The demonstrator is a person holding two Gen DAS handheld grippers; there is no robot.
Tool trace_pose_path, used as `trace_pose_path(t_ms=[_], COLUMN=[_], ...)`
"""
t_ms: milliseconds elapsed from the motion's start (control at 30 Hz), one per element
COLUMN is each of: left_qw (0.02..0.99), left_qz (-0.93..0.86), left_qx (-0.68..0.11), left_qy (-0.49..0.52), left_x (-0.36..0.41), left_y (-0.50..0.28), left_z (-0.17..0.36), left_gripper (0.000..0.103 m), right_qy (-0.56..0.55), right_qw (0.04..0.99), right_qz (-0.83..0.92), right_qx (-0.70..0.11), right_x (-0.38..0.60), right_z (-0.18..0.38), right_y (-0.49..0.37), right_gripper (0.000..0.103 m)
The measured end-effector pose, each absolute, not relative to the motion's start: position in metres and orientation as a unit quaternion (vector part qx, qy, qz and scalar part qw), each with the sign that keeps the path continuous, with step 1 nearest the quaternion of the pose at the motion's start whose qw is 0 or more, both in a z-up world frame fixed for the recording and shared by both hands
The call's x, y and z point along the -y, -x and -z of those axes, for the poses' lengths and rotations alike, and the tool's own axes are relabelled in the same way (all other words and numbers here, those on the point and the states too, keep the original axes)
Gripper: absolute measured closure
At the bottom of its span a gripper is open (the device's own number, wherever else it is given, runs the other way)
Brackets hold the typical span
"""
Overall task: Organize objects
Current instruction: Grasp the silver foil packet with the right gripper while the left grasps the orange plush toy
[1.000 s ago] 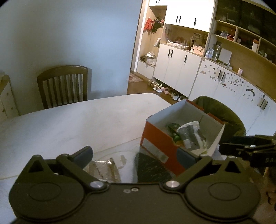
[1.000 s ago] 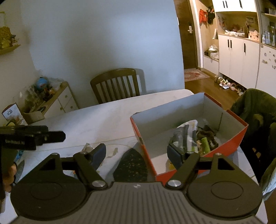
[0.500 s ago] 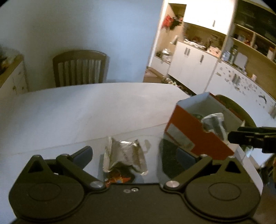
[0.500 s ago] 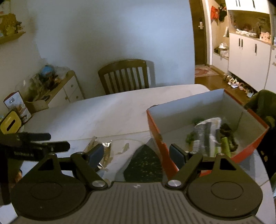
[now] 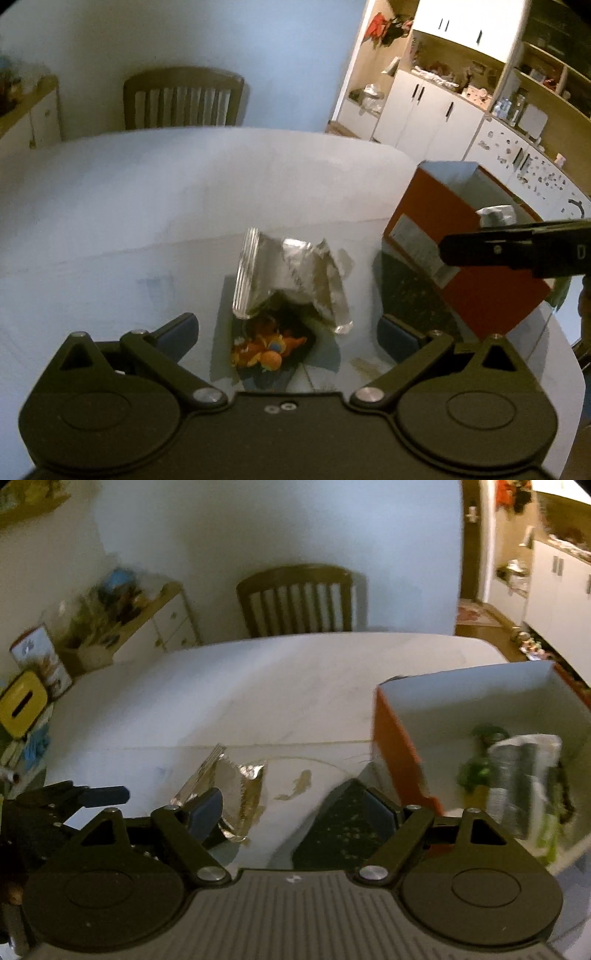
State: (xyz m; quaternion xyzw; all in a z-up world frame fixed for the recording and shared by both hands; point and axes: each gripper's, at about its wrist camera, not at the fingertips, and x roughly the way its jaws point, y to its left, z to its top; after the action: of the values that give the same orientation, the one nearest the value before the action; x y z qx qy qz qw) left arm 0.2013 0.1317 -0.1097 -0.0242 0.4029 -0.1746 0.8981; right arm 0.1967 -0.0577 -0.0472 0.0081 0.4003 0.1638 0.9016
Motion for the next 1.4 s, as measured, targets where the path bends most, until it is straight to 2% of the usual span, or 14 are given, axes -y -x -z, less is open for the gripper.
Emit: trace_pose_path(t_ms=[133,300,433,533,733,800,933,1000,1200,1400], left_qw=[0.898,0.894,0.893,0.891,0.895,0.897,0.899,0.899,0.899,0.9], left_qz=[0.161,0.149,0.148,0.149,0.152,0.152,0.15,0.154,0.156,0.159], left_qx=[-0.409,-0.421,-0.423,-0.426,-0.417,-0.414,-0.412,-0.41,-0.409,-0.405], left_qy=[0.034,0.037,0.041,0.039,0.029,0.027,0.024,0.02,0.02,0.021], left_x=[-0.134,-0.134,-0.135,-0.134,-0.133,-0.133,-0.133,-0.132,-0.131,-0.131], left_y=[-0.205,-0.214,-0.215,-0.215,-0.209,-0.208,-0.206,-0.204,-0.202,-0.2], left_z=[0.12,0.131,0.137,0.141,0.144,0.145,0.146,0.146,0.147,0.147], left_gripper=[0.002,0.016,0.02,0.028,0.032,0.04,0.045,0.054,0.058,0.058], right_qy=[0.016,0.035,0.047,0.071,0.125,0.146,0.188,0.201,0.245,0.237], right_qw=[0.892,0.877,0.87,0.866,0.85,0.838,0.82,0.813,0.791,0.788], right_qz=[-0.181,-0.198,-0.209,-0.22,-0.239,-0.253,-0.28,-0.293,-0.329,-0.341], right_qx=[-0.414,-0.436,-0.444,-0.444,-0.453,-0.46,-0.461,-0.46,-0.454,-0.455], right_x=[0.04,0.019,0.004,-0.009,-0.032,-0.04,-0.052,-0.056,-0.074,-0.076], right_z=[0.061,0.08,0.089,0.093,0.099,0.101,0.105,0.106,0.111,0.119], right_y=[-0.212,-0.231,-0.241,-0.248,-0.262,-0.266,-0.273,-0.277,-0.279,-0.284], right_gripper=[0.02,0.02,0.02,0.02,0.02,0.02,0.02,0.02,0.02,0.02])
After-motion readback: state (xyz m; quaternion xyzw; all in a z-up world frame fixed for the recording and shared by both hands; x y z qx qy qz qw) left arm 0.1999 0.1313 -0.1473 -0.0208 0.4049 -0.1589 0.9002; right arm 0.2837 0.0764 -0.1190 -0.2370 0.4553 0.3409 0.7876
